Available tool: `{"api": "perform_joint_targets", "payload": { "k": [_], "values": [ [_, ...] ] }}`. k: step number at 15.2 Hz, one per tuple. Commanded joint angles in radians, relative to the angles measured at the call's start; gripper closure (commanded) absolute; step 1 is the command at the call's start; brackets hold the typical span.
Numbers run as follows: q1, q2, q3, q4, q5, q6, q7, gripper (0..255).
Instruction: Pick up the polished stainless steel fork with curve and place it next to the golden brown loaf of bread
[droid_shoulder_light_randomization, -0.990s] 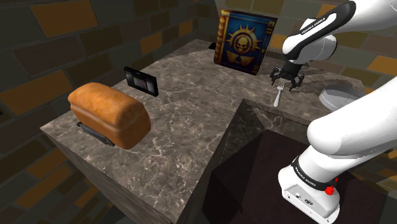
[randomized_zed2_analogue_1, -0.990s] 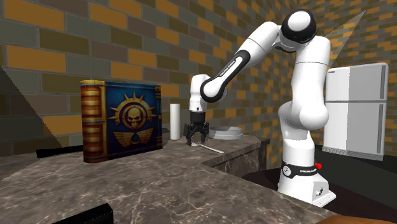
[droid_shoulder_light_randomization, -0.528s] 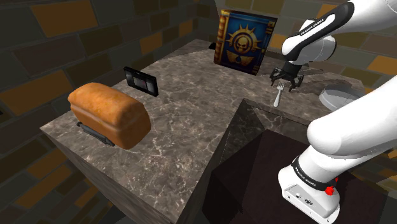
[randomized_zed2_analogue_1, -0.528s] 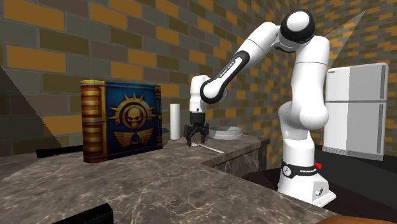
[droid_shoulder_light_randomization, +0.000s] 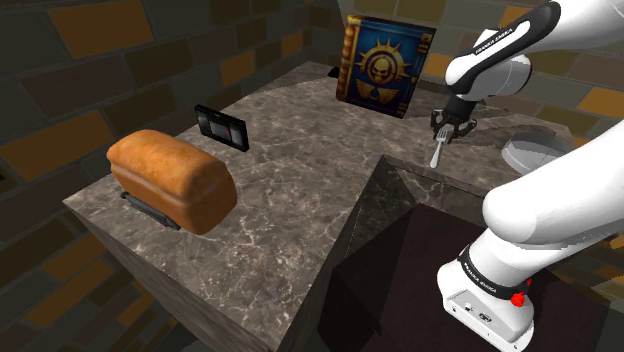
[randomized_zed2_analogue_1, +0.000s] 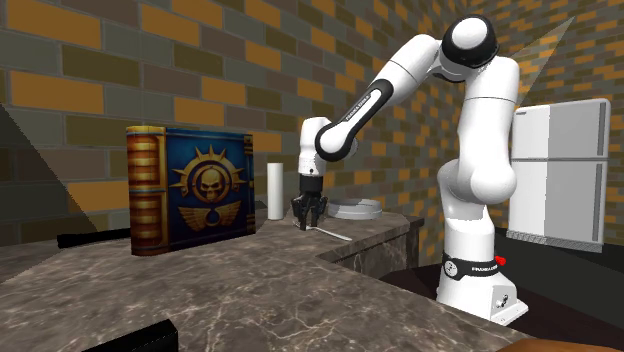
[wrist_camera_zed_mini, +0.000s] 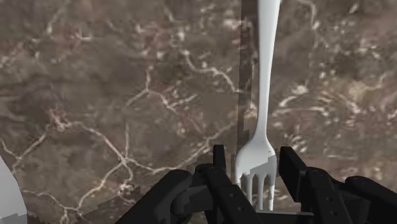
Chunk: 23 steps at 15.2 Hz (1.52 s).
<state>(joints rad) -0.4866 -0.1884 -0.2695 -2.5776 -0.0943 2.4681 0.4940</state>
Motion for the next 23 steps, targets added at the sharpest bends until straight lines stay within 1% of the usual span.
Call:
{"api": "perform_joint_targets", "payload": {
  "k": [1, 2, 12, 23],
  "values": [
    [0.004, 0.009, 0.004, -0.004, 0.003, 0.005, -0.001, 255],
    [0.007, 0.011, 0.006, -0.001, 0.004, 0.004, 0.003, 255],
    [0.002, -0.088, 0.018, 0.057, -0.013, -0.152, 0.016, 255],
    [0.001, -0.165, 0.033, 0.146, -0.017, -0.316, 0.022, 255]
  ]
}}
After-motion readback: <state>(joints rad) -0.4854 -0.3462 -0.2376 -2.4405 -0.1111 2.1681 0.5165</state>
